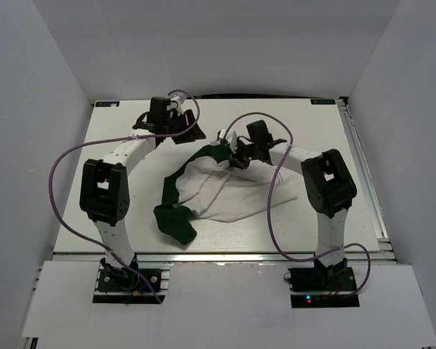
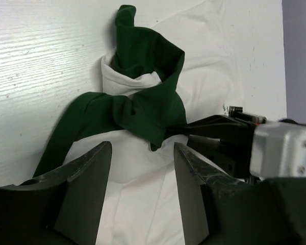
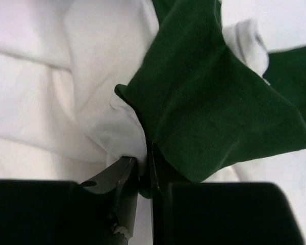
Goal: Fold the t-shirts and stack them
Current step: Flatten the tshirt out
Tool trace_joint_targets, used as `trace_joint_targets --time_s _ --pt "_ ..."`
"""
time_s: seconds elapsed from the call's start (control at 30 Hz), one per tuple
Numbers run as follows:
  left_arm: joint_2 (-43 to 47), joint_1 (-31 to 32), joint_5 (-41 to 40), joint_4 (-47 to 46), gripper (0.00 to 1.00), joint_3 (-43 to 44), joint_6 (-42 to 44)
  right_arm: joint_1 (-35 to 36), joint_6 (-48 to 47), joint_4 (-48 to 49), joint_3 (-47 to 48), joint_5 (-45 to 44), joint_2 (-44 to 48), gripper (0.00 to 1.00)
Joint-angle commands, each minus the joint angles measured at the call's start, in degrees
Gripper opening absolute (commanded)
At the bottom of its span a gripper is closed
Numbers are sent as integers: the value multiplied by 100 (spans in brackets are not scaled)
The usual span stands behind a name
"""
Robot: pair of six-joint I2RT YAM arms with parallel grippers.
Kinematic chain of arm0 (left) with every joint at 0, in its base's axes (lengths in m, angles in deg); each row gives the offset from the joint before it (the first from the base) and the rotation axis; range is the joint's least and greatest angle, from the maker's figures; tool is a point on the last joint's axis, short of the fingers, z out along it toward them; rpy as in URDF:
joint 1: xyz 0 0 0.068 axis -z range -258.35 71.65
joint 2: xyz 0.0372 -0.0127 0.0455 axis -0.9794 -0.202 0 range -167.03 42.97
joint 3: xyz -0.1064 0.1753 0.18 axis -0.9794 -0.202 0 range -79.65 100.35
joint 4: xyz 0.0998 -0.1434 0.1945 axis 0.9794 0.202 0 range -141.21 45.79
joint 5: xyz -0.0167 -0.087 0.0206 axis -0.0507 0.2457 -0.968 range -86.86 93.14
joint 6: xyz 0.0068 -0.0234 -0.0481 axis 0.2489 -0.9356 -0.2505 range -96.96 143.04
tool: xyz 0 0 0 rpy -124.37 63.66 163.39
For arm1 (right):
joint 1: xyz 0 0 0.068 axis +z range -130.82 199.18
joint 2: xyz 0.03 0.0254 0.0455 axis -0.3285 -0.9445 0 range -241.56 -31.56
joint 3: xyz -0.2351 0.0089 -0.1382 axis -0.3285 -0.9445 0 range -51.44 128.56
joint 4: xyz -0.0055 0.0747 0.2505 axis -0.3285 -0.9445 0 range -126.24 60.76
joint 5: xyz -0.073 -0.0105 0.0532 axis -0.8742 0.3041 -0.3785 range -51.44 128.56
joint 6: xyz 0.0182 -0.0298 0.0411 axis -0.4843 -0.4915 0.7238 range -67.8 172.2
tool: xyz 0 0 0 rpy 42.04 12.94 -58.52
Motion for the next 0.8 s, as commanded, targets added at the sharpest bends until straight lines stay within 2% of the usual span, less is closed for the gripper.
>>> trace_joint_targets --time_s 0.0,0.2,0.3,0.53,0.77 --pt "142 9 398 -66 63 242 507 -126 -49 -751 244 12 -76 19" --pt "63 9 618 -75 64 66 903 -179 30 -1304 437 47 -93 25" --pt "-94 9 908 -145 65 74 1105 -197 118 -1515 525 249 -93 31" --pt "-472 18 1471 -391 65 232 1141 -320 329 -1683 499 601 -14 39" --pt "-833 97 1506 -769 64 391 1536 -505 426 -1666 288 1014 249 46"
